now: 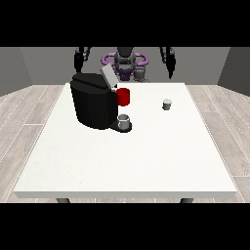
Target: Insert the coffee pod into the coffee machine and close the lid
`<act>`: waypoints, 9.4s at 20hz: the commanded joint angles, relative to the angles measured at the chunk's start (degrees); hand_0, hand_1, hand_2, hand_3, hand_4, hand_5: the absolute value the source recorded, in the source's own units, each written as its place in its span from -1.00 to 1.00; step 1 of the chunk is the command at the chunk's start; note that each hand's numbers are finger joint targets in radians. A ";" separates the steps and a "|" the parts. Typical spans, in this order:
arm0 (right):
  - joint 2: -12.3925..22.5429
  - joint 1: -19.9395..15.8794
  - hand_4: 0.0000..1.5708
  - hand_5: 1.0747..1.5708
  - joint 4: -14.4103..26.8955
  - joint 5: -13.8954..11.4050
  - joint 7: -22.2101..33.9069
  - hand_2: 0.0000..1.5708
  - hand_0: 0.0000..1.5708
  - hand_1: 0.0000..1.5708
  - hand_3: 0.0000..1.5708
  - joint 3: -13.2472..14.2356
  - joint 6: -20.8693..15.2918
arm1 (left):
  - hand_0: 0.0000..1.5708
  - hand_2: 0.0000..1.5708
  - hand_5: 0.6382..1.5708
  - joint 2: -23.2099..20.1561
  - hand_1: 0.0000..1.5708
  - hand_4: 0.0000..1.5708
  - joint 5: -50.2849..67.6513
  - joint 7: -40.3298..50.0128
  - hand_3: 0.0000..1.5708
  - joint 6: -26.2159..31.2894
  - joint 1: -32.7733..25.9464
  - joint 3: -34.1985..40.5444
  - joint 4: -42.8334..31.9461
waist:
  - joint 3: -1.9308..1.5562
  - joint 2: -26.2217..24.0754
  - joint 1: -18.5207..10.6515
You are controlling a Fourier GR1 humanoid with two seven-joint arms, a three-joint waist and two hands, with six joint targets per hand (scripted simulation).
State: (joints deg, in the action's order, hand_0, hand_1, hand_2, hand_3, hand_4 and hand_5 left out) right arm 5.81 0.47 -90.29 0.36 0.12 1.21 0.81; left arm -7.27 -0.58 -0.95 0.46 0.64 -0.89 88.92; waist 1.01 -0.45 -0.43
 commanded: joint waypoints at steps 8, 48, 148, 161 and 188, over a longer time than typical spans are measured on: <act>-3.23 2.79 -0.86 1.00 0.64 2.08 -3.02 -1.00 -1.00 -1.00 -1.00 5.55 -5.34 | -1.00 -1.00 1.00 -0.91 -1.00 -0.65 7.32 -10.37 -1.00 8.94 -5.90 3.11 0.49 | -1.00 -4.42 -0.50; -3.53 -11.06 -0.48 1.00 10.39 -1.87 -6.33 -1.00 -1.00 -1.00 -1.00 1.81 -9.01 | -0.87 -0.36 1.00 -13.97 -0.87 -1.00 -15.99 -9.69 -1.00 4.19 24.28 6.61 -40.09 | -1.01 11.96 7.56; -2.39 -21.95 -0.41 1.00 10.27 2.74 0.12 -1.00 -1.00 -1.00 -1.00 2.53 -9.29 | 0.53 0.62 1.00 -17.17 0.53 -0.36 -36.53 -4.68 0.53 6.52 68.30 7.63 -53.82 | -1.02 15.54 18.59; -3.39 -20.44 -0.49 1.00 9.01 0.59 -0.06 -1.00 -1.00 -1.00 -1.00 0.77 -11.12 | 0.55 0.61 1.00 -17.02 0.55 -0.38 -36.88 -6.56 0.49 7.24 66.42 8.13 -55.45 | -1.00 15.86 18.05; -1.19 -18.72 -0.54 1.00 13.10 2.21 -4.27 -1.00 -1.00 -1.00 -1.00 4.10 -9.68 | -1.00 -1.00 1.00 -19.05 -1.00 -1.00 -42.79 -9.76 -1.00 10.79 64.71 3.46 -54.39 | -1.03 15.43 15.60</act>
State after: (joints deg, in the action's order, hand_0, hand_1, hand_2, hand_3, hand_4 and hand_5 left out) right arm 2.56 -18.44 -78.09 2.05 -3.93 3.69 -9.83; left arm -26.38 -41.73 -10.08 10.53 66.96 4.19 34.72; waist -0.10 15.12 15.68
